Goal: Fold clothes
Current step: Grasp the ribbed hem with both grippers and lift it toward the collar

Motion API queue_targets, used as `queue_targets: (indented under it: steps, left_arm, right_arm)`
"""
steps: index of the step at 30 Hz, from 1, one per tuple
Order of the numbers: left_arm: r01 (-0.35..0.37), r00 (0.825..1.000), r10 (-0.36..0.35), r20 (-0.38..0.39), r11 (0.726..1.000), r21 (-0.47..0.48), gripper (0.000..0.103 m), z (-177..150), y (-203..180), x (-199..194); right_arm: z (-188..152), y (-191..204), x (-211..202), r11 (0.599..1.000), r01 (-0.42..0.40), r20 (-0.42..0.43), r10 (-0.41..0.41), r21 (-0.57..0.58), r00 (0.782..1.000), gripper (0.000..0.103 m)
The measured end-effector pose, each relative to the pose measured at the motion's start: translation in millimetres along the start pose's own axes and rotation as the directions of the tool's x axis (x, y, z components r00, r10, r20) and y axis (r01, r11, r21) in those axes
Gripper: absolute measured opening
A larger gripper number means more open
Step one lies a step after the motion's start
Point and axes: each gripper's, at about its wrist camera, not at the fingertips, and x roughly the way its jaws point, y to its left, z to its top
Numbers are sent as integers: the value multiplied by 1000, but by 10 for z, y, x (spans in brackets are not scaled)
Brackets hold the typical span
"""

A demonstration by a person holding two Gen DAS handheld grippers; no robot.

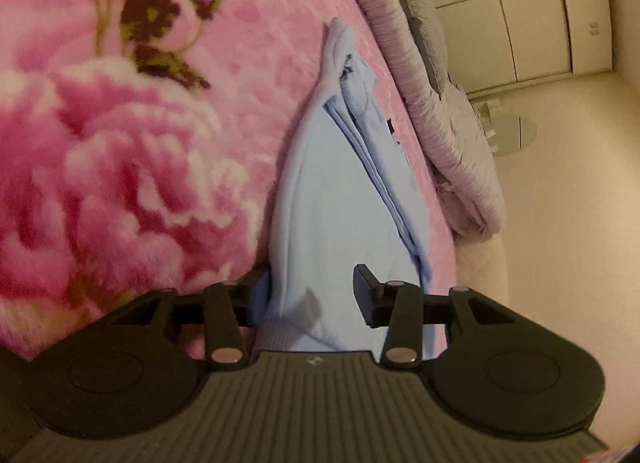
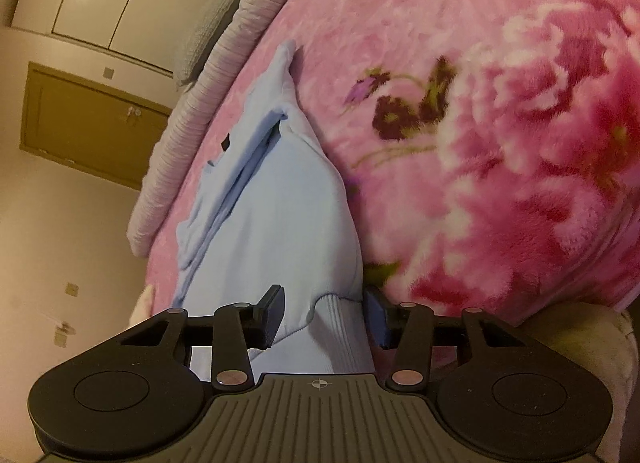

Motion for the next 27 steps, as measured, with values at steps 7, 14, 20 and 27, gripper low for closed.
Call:
queue_targets:
  steps: [7, 14, 20, 27]
  left_arm:
    - [5, 996, 9, -86, 986, 167, 18, 33, -79, 95]
    - [96, 990, -89, -111, 994, 55, 17, -16, 150, 141]
    - [48, 995, -39, -89, 994, 102, 13, 3, 46, 229]
    - [31, 999, -26, -32, 986, 161, 6, -18, -49, 40]
  right_arm:
    - [21, -17, -9, 1000, -16, -3, 16, 4, 1000, 48]
    - [43, -52, -49, 998, -57, -24, 57, 10, 998, 48]
    - [62, -23, 26, 999, -41, -42, 41, -2, 998, 35]
    - [6, 160, 17, 997, -27, -19, 26, -78, 999, 14]
